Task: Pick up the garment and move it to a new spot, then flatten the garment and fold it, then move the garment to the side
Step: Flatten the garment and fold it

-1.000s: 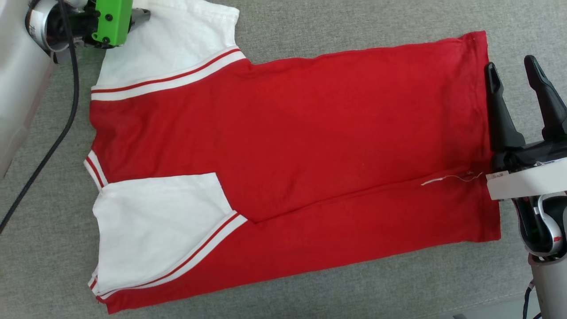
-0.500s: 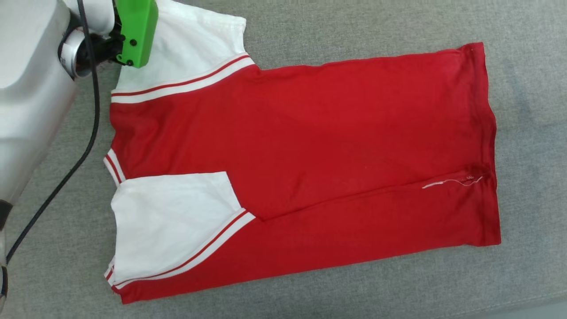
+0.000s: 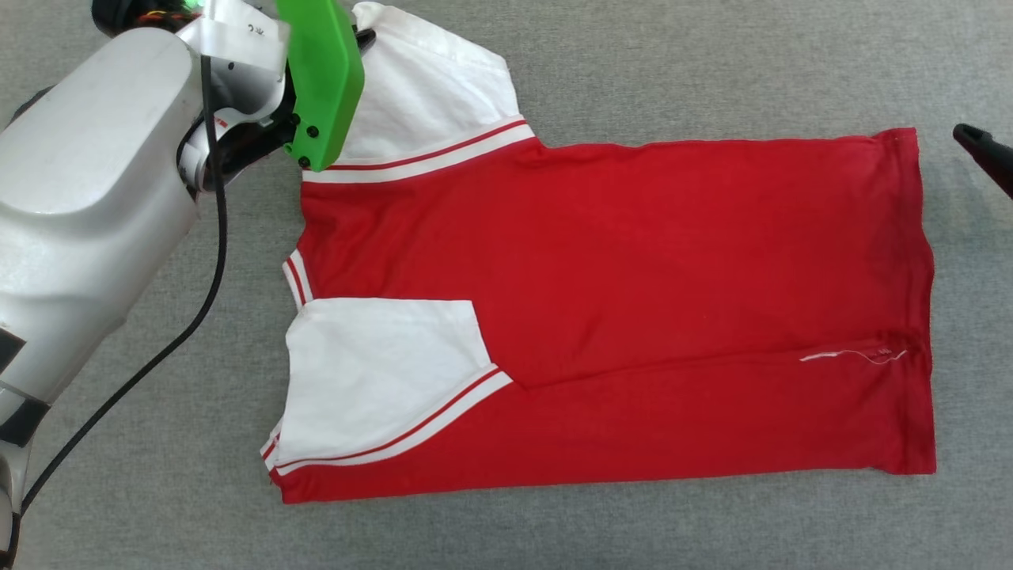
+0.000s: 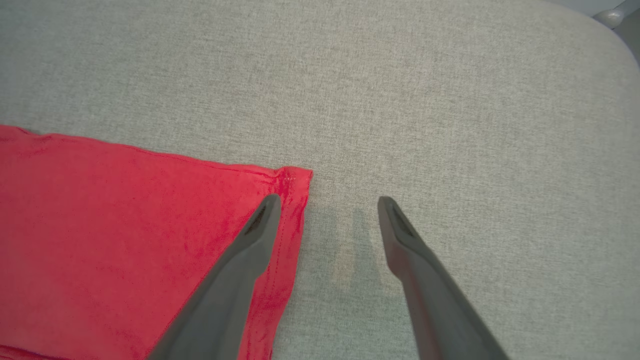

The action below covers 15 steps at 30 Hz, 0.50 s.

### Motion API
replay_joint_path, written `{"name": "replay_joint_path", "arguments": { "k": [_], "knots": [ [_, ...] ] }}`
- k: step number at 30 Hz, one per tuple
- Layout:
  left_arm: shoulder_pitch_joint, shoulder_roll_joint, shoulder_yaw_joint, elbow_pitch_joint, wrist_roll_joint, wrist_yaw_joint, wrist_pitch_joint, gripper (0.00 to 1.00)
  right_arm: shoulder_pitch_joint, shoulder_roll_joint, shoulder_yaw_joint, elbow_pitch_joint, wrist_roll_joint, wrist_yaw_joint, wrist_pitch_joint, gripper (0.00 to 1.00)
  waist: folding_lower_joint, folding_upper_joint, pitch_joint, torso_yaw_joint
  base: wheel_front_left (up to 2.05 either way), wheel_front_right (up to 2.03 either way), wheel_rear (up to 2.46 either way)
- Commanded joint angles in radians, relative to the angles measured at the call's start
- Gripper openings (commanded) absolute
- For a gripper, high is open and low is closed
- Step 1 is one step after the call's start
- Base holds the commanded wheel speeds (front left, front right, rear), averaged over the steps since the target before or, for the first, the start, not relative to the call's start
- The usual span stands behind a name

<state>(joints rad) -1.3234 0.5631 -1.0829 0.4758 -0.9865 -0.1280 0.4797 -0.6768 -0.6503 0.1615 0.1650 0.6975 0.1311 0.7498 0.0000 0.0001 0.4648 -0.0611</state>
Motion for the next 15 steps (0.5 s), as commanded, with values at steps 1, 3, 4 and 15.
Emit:
{"name": "replay_joint_path", "arguments": {
  "k": [1,3,4,15],
  "knots": [
    [0.012,-0.001,-0.005,-0.011,0.002,-0.003,-0.013,0.00,-0.026,0.002,0.015,0.020,0.015,0.000,0.037,1.00,0.0000,-0.0001,0.003,0.026,0.00,0.00,0.00],
    [0.008,-0.004,-0.007,-0.024,0.007,-0.003,-0.022,0.00,-0.041,-0.001,0.037,0.047,0.018,0.000,0.087,1.00,0.0000,-0.0001,0.016,0.040,0.00,0.00,0.00],
    [0.005,-0.006,-0.009,-0.030,0.010,-0.003,-0.025,0.00,-0.048,-0.001,0.046,0.060,0.016,0.000,0.103,1.00,0.0000,-0.0001,0.022,0.047,0.00,0.00,0.00],
    [-0.014,-0.023,-0.019,-0.054,0.030,-0.003,-0.057,0.00,-0.058,0.049,0.126,0.229,0.012,0.000,0.129,1.00,0.0000,-0.0001,0.078,0.095,0.00,0.00,0.00]
  ]
}}
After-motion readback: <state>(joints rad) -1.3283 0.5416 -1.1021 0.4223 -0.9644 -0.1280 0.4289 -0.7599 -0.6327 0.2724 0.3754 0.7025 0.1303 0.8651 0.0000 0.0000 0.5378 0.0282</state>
